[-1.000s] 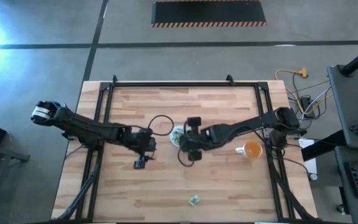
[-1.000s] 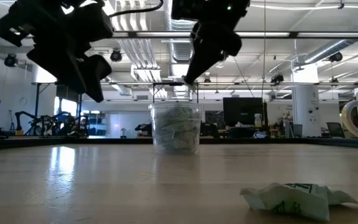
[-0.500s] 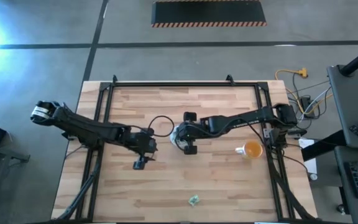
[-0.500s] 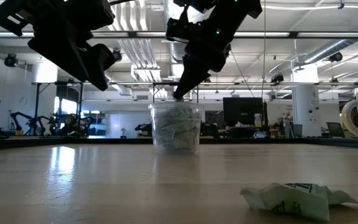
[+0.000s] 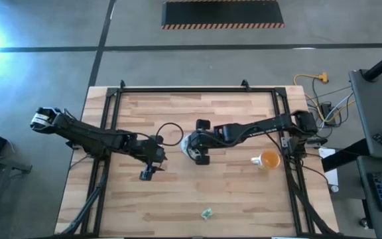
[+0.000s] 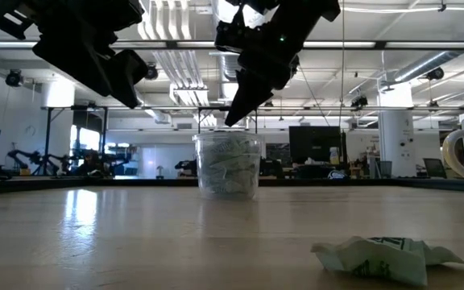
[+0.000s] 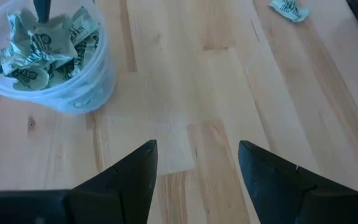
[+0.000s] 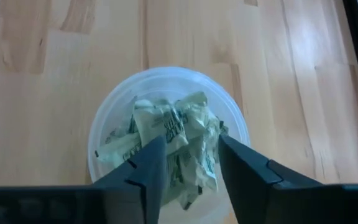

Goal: Pick and place Stevia / Truvia into bins
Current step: Put the light green stevia packet into the transparent container

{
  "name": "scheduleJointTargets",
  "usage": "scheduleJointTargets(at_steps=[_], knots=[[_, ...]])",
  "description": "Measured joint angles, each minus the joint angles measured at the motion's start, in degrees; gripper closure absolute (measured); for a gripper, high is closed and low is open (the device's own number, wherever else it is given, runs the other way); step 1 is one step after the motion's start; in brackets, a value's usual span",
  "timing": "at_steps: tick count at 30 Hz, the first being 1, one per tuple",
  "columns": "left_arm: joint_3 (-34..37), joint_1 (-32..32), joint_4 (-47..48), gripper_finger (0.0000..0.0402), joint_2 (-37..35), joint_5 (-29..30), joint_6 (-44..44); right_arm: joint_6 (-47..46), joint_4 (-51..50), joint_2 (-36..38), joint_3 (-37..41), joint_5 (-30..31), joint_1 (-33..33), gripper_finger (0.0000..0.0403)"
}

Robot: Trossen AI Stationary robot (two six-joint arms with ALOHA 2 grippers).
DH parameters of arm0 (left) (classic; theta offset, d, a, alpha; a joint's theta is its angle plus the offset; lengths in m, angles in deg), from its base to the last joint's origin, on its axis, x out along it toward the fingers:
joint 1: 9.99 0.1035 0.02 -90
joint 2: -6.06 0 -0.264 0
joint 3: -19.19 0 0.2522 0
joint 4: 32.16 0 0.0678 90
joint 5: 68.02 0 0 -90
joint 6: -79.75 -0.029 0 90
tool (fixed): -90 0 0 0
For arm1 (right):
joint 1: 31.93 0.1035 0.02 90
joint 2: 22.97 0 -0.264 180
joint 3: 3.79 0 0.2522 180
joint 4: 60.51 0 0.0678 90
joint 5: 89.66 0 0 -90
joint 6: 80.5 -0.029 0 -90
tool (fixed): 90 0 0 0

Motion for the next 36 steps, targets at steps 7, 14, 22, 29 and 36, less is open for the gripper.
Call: scheduleJointTargets(at_steps=[7, 14, 22, 29, 36], knots=[[0.0, 0.0, 0.1, 0.0194, -0.3, 0.0, -1.5, -8.7, -10.7, 4.1, -0.9, 0.4, 0.7, 0.0257], [0.0, 0.0, 0.1, 0.0194, -0.5, 0.1, -2.1, -20.0, -15.0, 9.8, 2.6, -0.6, 9.2, 0.0271], [0.0, 0.0, 0.7, 0.0194, -0.5, 0.1, -2.6, -30.9, -9.8, 10.7, 10.8, -5.5, 23.3, 0.0277], [0.0, 0.0, 0.7, 0.0194, -0.5, 0.1, -5.1, -28.2, 13.0, 10.7, 18.6, -6.1, 32.1, 0.0273], [0.0, 0.0, 0.7, 0.0194, -0.5, 0.2, -5.7, -23.3, 25.9, 8.6, 22.6, -6.0, 32.9, 0.0277]])
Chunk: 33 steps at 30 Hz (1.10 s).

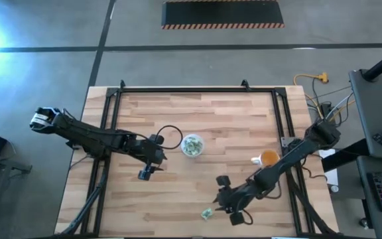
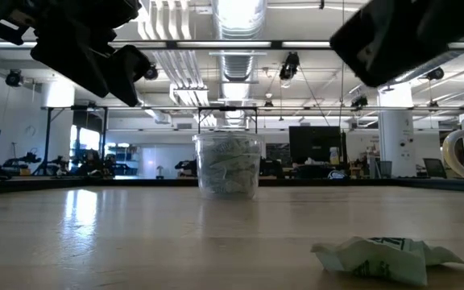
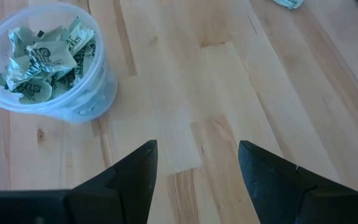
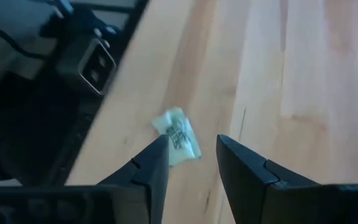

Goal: Pick and place Stevia / Truvia into bins
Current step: Put the light green stevia packet into the transparent container

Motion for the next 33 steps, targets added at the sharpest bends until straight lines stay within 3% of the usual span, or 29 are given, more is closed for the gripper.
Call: scheduleJointTargets(at_steps=[11, 21, 26, 33], knots=[[0.0, 0.0, -0.1, 0.0194, 0.0, 0.0, 0.1, -1.3, 1.8, -10.9, -4.4, -6.3, 0.1, 0.0283], [0.0, 0.0, 0.0, 0.0194, 0.0, 0.0, 0.2, 5.3, 0.5, -16.9, -11.4, -6.5, -0.4, 0.0293], [0.0, 0.0, -0.1, 0.0194, 0.0, 0.0, 0.2, 3.7, -7.6, -18.2, -14.2, -6.0, -1.3, 0.0301], [0.0, 0.0, 0.0, 0.0194, 0.0, 0.0, 0.2, 2.8, -7.7, -18.5, -14.0, -5.8, -1.8, 0.0312]])
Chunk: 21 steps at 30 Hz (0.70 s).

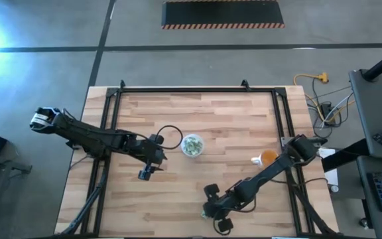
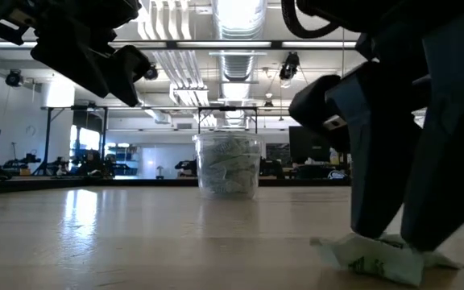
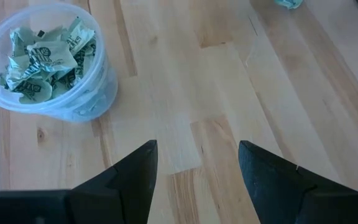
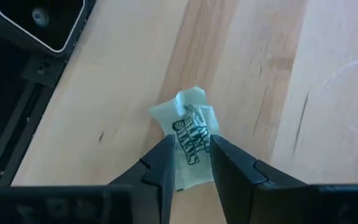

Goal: Pick and place Stevia / Truvia into bins
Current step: Put the light green stevia packet into the transparent container

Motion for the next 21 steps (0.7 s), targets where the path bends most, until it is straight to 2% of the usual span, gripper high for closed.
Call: scheduleJointTargets(at_steps=[11, 18, 21], knots=[[0.0, 0.0, 0.1, 0.0194, 0.0, 0.0, 0.0, -1.5, 0.4, -1.3, 0.0, 0.0, 0.0, 0.0322], [0.0, 0.0, 0.1, 0.0194, 0.0, 0.0, 0.0, 0.2, -0.7, -0.7, 0.0, -0.2, 0.0, 0.0385], [0.0, 0.0, 0.1, 0.0194, 0.0, 0.0, 0.0, 0.6, -1.7, -0.2, -0.2, -0.2, 0.1, 0.0392]])
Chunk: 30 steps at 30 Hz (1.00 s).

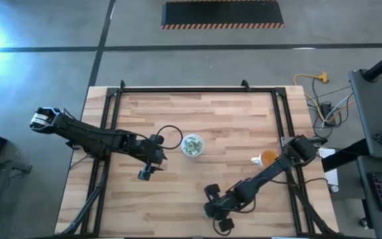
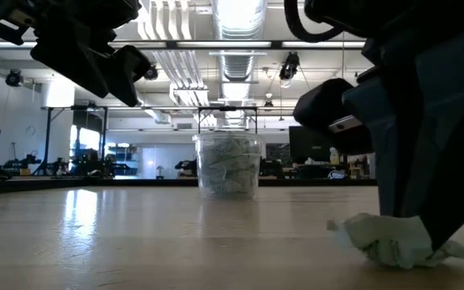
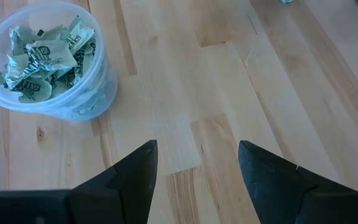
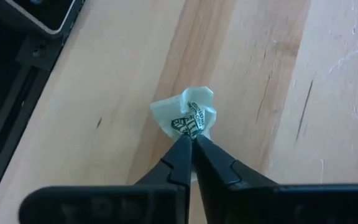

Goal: Pick and place Stevia / Truvia into bins
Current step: Put the light green stevia packet into the transparent container

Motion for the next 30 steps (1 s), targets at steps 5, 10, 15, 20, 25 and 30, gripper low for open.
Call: scheduleJointTargets(at_steps=[5, 10, 15, 20, 25, 30], knots=[[0.0, 0.0, 0.0, 0.0194, 0.0, 0.0, 0.0, -0.9, -10.1, 2.2, -2.6, 3.7, 0.1, 0.0394], [0.0, 0.0, 0.0, 0.0194, 0.0, 0.0, 0.0, -4.2, -25.8, 6.4, -6.1, 16.7, 0.1, 0.0394], [0.0, 0.0, -0.2, 0.0194, 0.0, 2.4, -0.8, 0.4, -32.2, 11.3, -7.1, 31.2, -0.1, 0.0394], [0.0, 0.0, -2.9, 0.0194, -1.3, 14.8, -2.6, 12.0, -31.1, 16.4, -7.0, 41.1, -2.3, 0.0394], [0.0, 0.0, -10.9, 0.0194, -5.8, 24.0, -14.8, 20.8, -29.8, 21.8, -6.7, 39.8, -8.8, 0.0394], [0.0, 0.0, -18.1, 0.0194, -12.6, 30.9, -24.2, 25.2, -28.4, 27.5, -6.6, 32.8, -17.0, 0.0394]])
